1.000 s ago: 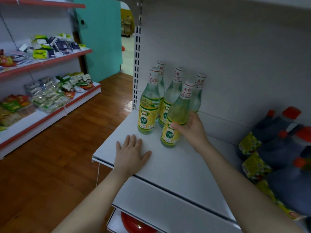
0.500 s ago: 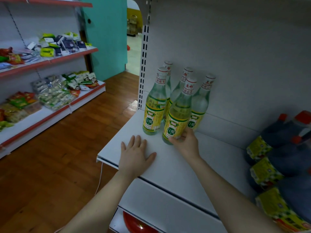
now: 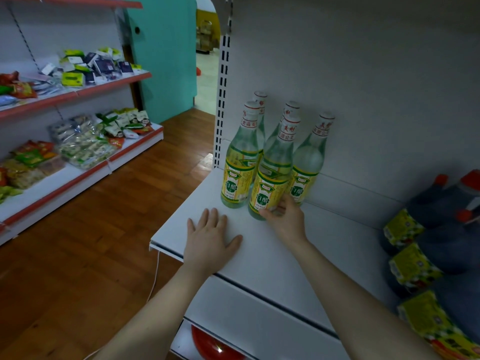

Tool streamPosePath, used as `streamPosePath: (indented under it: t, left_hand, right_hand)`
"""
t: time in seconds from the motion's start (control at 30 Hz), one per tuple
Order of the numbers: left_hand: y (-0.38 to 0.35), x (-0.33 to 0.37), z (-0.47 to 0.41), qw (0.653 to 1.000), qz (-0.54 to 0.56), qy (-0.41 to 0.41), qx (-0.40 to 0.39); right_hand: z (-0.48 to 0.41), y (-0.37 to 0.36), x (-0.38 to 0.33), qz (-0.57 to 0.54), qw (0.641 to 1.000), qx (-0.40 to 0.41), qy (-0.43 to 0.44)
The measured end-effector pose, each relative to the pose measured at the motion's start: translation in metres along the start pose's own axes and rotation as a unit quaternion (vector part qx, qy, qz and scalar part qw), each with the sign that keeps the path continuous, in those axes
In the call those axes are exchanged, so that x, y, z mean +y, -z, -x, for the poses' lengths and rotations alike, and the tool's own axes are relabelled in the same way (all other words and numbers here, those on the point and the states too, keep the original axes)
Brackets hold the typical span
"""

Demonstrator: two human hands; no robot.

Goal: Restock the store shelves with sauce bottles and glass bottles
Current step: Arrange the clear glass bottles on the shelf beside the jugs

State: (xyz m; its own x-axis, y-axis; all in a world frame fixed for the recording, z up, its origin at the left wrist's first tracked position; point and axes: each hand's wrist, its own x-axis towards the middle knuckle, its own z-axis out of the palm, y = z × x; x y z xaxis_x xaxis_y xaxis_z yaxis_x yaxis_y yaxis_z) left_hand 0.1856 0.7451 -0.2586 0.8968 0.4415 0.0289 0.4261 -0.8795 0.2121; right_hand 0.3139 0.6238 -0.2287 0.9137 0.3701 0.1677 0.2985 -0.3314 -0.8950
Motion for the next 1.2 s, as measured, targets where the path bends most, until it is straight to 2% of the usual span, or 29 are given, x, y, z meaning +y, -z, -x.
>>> streamPosePath:
  t: [0.67, 0.77, 0.93, 1.07, 1.2]
  left_hand:
    - [0.001, 0.000, 0.001, 1.000, -0.002, 0.002, 0.000]
    - [0.001, -0.001, 0.000, 1.000, -0.005, 0.005, 0.002]
    - [0.002, 0.002, 0.001, 1.000, -0.013, 0.006, 0.013]
    - [0.008, 0.007, 0.005, 0.999, -0.038, 0.009, 0.038]
    - [0.014, 0.028, 0.033, 0.994, 0.010, 0.063, 0.083]
  right_hand:
    - [0.000, -0.002, -0.003, 0.026, 0.999, -0.026, 0.008]
    - [0.003, 0.002, 0.000, 0.085, 0.995, -0.056, -0.002]
    - [0.020, 0.030, 0.015, 0.260, 0.957, -0.126, 0.000]
    - [0.034, 0.057, 0.016, 0.274, 0.951, -0.146, 0.005]
    - [0.051, 0.076, 0.010, 0.258, 0.946, -0.188, 0.052]
